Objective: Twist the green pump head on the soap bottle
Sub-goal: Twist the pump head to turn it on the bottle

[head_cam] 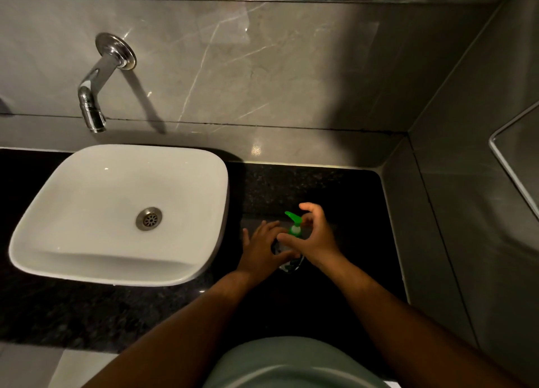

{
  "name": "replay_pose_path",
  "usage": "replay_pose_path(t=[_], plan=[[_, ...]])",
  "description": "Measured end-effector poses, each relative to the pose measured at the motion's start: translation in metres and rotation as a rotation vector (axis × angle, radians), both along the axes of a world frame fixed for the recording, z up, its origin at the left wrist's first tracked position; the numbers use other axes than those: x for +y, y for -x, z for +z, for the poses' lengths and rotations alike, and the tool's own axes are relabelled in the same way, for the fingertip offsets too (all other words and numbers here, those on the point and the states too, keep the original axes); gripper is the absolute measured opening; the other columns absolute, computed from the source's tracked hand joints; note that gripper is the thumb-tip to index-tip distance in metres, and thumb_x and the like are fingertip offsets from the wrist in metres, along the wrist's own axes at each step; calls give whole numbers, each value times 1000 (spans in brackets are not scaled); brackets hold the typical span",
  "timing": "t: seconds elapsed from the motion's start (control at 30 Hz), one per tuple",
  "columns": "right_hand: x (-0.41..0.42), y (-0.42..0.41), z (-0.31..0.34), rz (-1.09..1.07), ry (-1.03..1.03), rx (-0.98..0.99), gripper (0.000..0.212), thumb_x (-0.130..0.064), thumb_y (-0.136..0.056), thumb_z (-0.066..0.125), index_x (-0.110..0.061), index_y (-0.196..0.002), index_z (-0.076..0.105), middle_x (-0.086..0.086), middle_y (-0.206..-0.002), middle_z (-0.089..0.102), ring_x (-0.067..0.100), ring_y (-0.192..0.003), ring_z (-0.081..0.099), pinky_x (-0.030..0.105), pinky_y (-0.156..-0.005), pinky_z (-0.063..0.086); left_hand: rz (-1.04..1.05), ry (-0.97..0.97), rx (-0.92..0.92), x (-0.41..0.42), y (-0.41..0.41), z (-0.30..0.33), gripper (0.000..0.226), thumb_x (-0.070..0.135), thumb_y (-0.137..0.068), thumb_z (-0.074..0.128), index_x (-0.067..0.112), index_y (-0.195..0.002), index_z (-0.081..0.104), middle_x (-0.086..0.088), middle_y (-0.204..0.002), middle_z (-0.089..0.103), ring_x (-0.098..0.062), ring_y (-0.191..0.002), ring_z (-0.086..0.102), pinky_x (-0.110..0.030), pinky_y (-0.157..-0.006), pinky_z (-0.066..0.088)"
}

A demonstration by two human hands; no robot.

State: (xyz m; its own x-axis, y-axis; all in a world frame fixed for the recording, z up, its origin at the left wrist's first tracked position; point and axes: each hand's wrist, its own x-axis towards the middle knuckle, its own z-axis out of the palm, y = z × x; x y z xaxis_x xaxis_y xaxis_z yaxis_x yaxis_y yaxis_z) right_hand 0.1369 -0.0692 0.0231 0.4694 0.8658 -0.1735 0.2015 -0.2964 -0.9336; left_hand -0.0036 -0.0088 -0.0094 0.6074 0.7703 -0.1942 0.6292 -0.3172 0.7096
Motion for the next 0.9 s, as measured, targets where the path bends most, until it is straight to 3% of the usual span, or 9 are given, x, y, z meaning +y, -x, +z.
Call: replay_pose_path(t=[0.1,0.27,0.33,0.43,0.5,0.6,0.67,0.77,0.9], plan=[[-2,-7,-1,93,-31,119,77,-4,-76,75,-14,-141,34,3,-132,51,12,-123,48,2,-86,41,20,-16,25,3,1,-3,60,58,-71,69,36,-125,53,9,-149,40,-16,-145,19,-58,-114,-4],[0,-7,3,33,33,-39,72,-22,-65,85,-23,-126,48,-1,-100,60,2,-90,55,15,-74,47,20,-5,17,2,1,-2,58,57,-71,69,36,-123,54,8,-149,40,-16,-145,19,-57,-114,-5],[-1,-6,1,78,30,-15,82,-23,-63,87,-23,-132,42,-3,-113,55,6,-103,53,9,-79,43,22,-2,8,0,1,-1,56,55,-71,70,36,-122,54,8,-149,40,-16,-145,19,-56,-114,-6],[-4,-11,-3,158,-5,90,81,-3,-75,76,-15,-143,32,5,-135,51,11,-123,50,9,-95,43,36,-19,32,2,2,-1,59,57,-71,70,36,-123,54,9,-149,40,-16,-145,18,-57,-114,-5],[-5,-10,-1,145,-5,78,74,-3,-77,73,-17,-140,38,6,-130,58,5,-114,56,19,-99,47,40,-21,37,3,2,-1,59,58,-71,69,36,-124,53,10,-149,40,-15,-145,18,-57,-114,-7],[-4,-5,-3,63,-2,-12,73,-16,-68,83,-23,-131,47,-1,-115,59,-2,-99,56,16,-83,47,23,-26,37,3,2,0,56,55,-73,68,37,-124,53,8,-149,39,-15,-145,17,-56,-114,-8],[-5,-3,-4,67,-4,9,81,-21,-66,85,-24,-135,42,-3,-118,55,3,-106,54,12,-85,43,20,-30,33,2,2,-1,55,54,-74,68,36,-124,53,8,-149,40,-15,-145,17,-56,-114,-8],[-7,-7,-7,132,-41,114,80,-4,-77,74,-13,-144,31,1,-134,50,11,-127,47,7,-95,41,33,-35,50,4,4,-3,61,59,-72,67,36,-126,52,12,-148,40,-14,-145,18,-56,-114,-9],[-4,-2,-6,80,-18,34,67,-11,-71,80,-23,-129,48,-9,-100,64,6,-99,62,11,-85,47,20,-39,52,3,5,-2,63,59,-72,67,36,-128,51,11,-149,40,-15,-145,17,-56,-114,-9]])
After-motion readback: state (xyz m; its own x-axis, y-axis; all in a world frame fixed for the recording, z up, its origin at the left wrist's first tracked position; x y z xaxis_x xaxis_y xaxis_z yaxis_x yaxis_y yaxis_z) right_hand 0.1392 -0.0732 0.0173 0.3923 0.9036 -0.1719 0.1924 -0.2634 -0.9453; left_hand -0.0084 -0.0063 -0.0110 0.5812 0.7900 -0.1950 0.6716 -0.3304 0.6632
